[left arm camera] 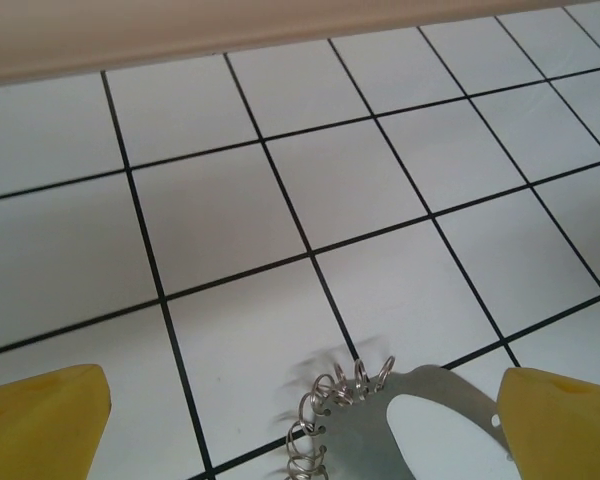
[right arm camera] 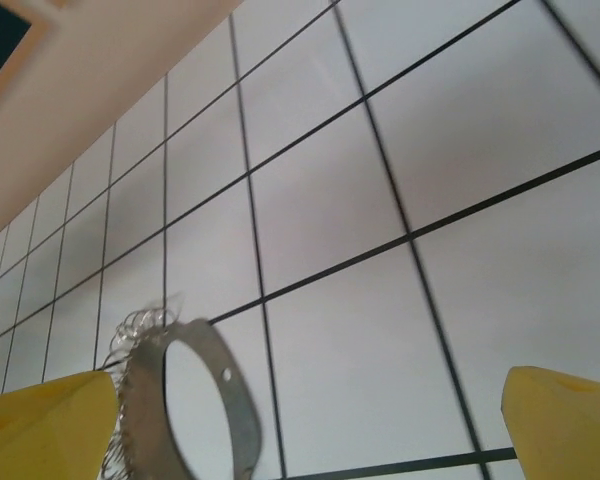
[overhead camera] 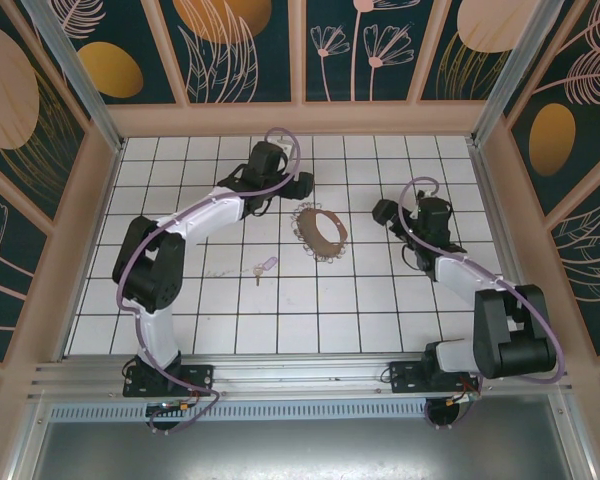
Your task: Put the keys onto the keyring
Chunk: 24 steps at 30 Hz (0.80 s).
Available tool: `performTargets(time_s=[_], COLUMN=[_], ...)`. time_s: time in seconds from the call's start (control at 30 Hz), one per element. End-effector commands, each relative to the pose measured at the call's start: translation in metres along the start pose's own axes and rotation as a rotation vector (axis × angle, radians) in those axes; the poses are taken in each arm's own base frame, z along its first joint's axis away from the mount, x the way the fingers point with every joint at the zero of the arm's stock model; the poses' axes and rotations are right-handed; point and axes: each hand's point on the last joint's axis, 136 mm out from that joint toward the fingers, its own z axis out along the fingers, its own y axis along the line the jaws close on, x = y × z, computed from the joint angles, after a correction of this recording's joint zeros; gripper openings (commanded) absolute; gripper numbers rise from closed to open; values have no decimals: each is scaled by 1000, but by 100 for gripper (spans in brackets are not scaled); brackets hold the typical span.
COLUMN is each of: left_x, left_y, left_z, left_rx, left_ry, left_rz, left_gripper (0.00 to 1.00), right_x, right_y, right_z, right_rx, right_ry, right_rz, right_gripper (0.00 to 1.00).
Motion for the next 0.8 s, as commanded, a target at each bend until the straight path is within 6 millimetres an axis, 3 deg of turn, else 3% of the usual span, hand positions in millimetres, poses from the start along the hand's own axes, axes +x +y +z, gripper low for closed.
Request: performTargets(time_s=[0.0, 0.23, 0.4, 0.77], left_x=[-18, 11, 30, 73], left_y=[-17, -39, -52, -64], left_z=[-1, 25, 39, 71], left_rx=[77, 201, 212, 107], left_ry=[-14, 188, 303, 479], left_rz=[84, 156, 181, 277], left_gripper=[99, 85, 72, 59], right_x=[-3, 21, 34, 42], right_y=[-17, 2, 9, 8], right_z=[-2, -3, -6, -5], right_rx=[52, -101, -157, -168], right_ry=[7, 131, 182, 197], right_rz=[30, -20, -15, 7], right_gripper=[98, 79, 75, 73])
